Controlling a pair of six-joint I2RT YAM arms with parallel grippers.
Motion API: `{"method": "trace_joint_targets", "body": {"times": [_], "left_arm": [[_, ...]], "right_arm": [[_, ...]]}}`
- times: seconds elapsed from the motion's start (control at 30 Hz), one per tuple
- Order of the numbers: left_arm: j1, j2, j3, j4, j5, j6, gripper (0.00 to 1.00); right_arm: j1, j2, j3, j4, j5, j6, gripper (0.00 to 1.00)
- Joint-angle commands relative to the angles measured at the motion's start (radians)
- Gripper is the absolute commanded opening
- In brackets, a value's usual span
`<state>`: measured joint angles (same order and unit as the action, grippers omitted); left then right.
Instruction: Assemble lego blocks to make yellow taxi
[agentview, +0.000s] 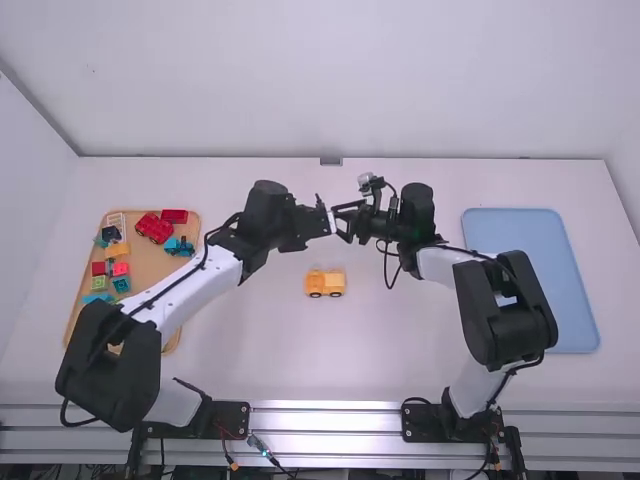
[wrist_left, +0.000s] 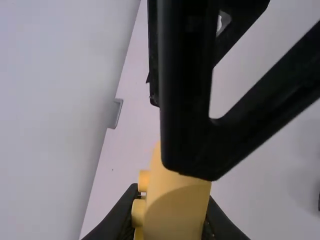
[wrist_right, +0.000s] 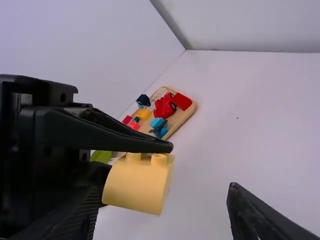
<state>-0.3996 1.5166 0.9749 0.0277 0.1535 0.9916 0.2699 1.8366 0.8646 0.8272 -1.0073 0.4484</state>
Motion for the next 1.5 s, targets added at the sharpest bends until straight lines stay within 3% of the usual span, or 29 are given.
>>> {"method": "trace_joint_targets", "body": {"times": [0.0,0.6,1.47], "left_arm": [[-0.006,-0.021,-0.011,0.007,0.027,-0.012,0.02],[-0.004,-0.021,-0.011,0.003,0.031,-0.034,0.02],[-0.011,0.025,-0.011,0.037,0.035,-0.034,0.02]], "right_arm": [[0.000,-0.011,0.006,0.003,-0.011,0.019,0.66],[0.038,-0.011,0.006,0.004,0.047,0.027,0.65],[0.066,-0.011,0.006,0.000,0.118,0.045,0.46]]}}
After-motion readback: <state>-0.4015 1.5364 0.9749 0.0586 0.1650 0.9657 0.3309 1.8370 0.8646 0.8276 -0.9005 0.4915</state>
